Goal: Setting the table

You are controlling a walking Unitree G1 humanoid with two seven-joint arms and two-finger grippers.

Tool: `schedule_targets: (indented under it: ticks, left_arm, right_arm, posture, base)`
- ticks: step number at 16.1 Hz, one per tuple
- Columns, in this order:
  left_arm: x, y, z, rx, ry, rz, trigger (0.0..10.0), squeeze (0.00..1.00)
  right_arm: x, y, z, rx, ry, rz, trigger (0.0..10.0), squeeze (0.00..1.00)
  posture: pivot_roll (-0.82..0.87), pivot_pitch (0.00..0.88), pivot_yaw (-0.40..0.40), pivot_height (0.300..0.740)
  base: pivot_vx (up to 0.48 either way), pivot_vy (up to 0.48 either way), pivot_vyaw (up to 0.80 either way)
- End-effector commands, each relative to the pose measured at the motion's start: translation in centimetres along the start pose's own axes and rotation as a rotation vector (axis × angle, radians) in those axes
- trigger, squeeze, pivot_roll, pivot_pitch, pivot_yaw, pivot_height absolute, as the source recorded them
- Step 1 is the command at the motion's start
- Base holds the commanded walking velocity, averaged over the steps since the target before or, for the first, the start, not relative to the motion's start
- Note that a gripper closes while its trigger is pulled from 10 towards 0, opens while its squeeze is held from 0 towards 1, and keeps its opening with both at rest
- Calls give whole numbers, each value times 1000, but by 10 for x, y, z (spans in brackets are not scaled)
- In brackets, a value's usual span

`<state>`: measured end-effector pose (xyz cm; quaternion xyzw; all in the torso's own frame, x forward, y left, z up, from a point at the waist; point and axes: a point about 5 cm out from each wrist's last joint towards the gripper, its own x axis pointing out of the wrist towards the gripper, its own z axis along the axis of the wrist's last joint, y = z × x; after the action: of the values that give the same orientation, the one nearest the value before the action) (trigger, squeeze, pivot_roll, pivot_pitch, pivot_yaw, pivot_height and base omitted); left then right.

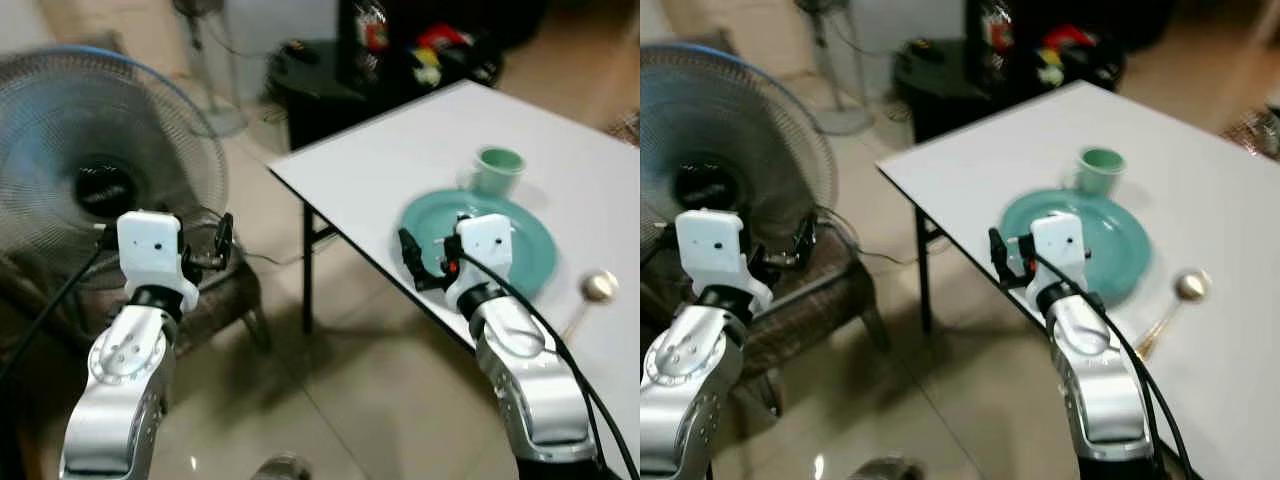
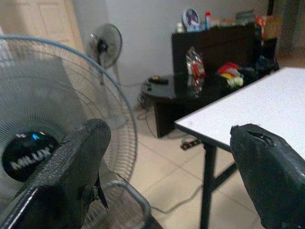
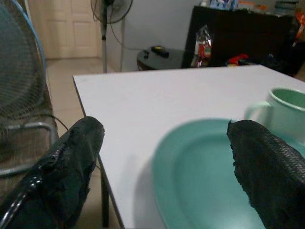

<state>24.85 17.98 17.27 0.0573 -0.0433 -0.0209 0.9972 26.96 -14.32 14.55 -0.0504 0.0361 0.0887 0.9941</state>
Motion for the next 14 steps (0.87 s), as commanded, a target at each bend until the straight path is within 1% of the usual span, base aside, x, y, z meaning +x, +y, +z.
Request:
schedule_targets:
  ticks: [1, 4, 6, 7, 9, 10, 12, 13, 14]
  left_arm:
    - [0, 3, -3, -13, 23, 7, 10000, 1000]
    - [-3, 11, -10, 3, 66, 70, 10000, 1000]
    - [-6, 12, -13, -11, 84, 82, 10000, 1000]
    - [-8, 13, -15, 4, 91, 86, 10000, 1000]
    - [-8, 13, -16, -2, 98, 94, 10000, 1000]
    - [-10, 12, -16, -1, 100, 100, 10000, 1000]
    - [-12, 10, -14, -9, 86, 98, 10000, 1000]
    - [-14, 6, -8, -35, 40, 68, 10000, 1000]
    - [-15, 8, -6, -28, 40, 96, 10000, 1000]
  right_arm:
    - [1, 4, 1, 19, 10, 17, 10000, 1000]
    - [1, 3, -2, 20, 30, 24, 10000, 1000]
    - [2, 5, -2, 18, 32, 38, 10000, 1000]
    - [2, 5, -3, 17, 32, 43, 10000, 1000]
    - [2, 5, -3, 15, 33, 45, 10000, 1000]
    - [1, 4, -3, -10, 24, 37, 10000, 1000]
    - [1, 0, -1, -54, 12, 21, 10000, 1000]
    - [2, -2, -1, -54, 18, 15, 10000, 1000]
    - [3, -4, -3, -58, 28, 2, 10000, 1000]
  posture:
    - [75, 0, 7, 740]
    - [80, 0, -1, 740]
    - [88, 0, -3, 740]
    - [87, 0, -6, 740]
    - [84, 0, -8, 740]
    - [86, 0, -14, 740]
    - [90, 0, -19, 740]
    - [94, 0, -22, 740]
    - [99, 0, -27, 740]
  base:
    - [0, 0, 800]
    - [0, 0, 800]
    - [0, 0, 800]
    - [0, 0, 800]
    - [0, 0, 800]
    - [0, 0, 800]
    - [0, 0, 800]
    - [0, 0, 800]
    - [0, 0, 800]
